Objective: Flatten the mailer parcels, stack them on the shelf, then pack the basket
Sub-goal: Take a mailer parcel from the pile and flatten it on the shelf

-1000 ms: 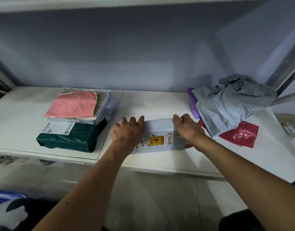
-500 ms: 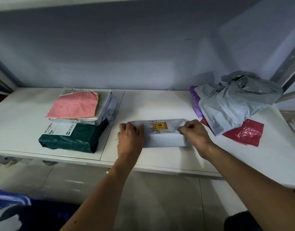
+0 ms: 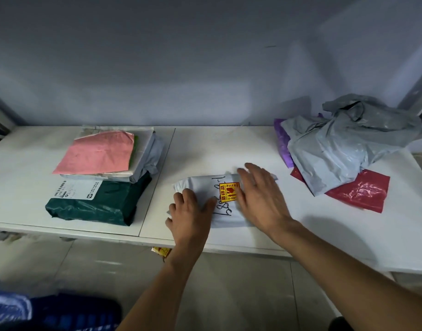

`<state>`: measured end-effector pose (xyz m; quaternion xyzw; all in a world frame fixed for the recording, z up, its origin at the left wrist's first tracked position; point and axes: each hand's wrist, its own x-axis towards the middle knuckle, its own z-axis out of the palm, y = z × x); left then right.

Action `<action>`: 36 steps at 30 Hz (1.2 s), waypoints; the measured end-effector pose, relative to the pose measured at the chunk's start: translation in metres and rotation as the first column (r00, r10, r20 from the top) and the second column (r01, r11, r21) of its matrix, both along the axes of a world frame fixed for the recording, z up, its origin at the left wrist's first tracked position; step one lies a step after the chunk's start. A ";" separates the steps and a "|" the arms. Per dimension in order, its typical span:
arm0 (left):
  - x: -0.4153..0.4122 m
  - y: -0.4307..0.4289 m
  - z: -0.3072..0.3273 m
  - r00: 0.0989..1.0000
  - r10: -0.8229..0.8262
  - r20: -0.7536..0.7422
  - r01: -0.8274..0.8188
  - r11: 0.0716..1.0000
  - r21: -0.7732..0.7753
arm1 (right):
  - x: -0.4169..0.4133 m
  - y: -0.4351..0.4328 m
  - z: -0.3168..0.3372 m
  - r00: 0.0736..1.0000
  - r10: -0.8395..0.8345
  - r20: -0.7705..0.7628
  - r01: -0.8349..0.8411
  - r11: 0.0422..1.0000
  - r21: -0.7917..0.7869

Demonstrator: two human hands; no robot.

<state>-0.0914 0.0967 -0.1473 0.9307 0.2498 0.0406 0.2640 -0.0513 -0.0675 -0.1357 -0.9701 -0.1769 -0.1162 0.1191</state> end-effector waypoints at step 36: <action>0.028 0.007 -0.019 0.888 -0.428 -0.165 0.458 0.802 0.384 | 0.003 0.017 -0.014 0.986 -0.013 -0.167 -0.007 0.993 -0.120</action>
